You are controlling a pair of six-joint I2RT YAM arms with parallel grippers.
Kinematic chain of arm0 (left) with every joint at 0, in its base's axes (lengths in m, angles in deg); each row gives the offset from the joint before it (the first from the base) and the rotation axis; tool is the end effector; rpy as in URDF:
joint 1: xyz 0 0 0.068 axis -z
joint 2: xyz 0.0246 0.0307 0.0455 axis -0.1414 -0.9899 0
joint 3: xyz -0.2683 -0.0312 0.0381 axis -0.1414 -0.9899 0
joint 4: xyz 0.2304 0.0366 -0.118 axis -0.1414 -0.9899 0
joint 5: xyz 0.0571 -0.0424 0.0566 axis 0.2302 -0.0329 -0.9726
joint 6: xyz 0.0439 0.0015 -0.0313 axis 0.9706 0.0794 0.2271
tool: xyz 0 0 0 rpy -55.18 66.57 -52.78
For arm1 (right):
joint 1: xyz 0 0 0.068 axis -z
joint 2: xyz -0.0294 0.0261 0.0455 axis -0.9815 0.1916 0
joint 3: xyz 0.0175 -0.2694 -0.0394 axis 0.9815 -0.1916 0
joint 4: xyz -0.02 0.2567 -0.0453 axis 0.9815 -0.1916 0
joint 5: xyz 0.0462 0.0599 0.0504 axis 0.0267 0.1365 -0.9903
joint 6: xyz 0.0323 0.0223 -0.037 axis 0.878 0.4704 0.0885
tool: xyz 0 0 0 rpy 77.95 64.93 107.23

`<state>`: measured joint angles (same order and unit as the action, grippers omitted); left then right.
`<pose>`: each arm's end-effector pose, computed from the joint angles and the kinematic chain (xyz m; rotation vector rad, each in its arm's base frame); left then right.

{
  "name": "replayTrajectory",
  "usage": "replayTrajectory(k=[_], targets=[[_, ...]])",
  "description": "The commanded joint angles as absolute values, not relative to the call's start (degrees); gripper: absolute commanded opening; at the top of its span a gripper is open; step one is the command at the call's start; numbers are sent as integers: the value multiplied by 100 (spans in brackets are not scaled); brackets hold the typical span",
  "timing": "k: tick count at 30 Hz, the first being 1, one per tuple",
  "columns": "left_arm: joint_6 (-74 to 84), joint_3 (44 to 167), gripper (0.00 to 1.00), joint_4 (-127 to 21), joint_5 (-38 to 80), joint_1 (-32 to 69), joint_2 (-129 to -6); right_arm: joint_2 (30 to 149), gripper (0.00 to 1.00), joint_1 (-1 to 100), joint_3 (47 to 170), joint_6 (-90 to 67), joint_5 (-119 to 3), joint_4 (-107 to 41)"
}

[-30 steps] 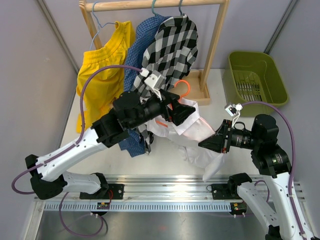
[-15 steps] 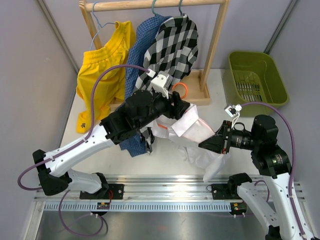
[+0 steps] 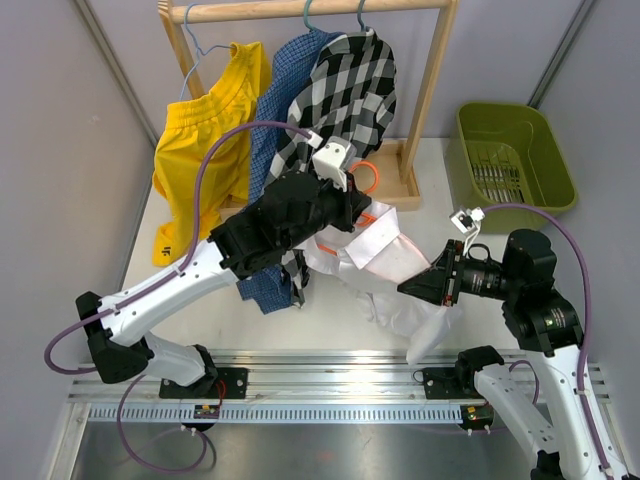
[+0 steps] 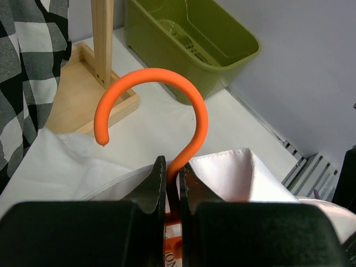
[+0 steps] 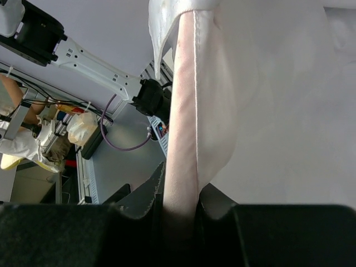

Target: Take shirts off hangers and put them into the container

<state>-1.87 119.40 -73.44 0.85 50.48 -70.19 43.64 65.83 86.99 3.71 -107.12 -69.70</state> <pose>0.1672 -0.2603 0.4435 0.4798 1.7607 -0.7932 0.0947 0.0526 0.3730 -0.5652 1.8775 1.3373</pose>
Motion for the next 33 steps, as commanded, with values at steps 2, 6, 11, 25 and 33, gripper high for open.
replayTrajectory(k=[2,6,11,25,33], targets=[[185,12704,0,-7452,-430,5076,-7176,4454,13,6498,9034,33,-10859,-6813],[686,13284,0,-7761,-1169,4953,-7308,4401,59,6507,9087,-64,-10710,-6910],[854,13549,0,-7937,-1320,4575,-7229,4261,70,6507,9079,-64,-10640,-6945],[1074,12593,0,-7752,-2339,4346,-6264,4226,0,6498,9332,-344,-9617,-7531],[583,11054,0,-7866,-2840,4311,-5190,3479,0,6506,9729,119,-7292,-6998]])
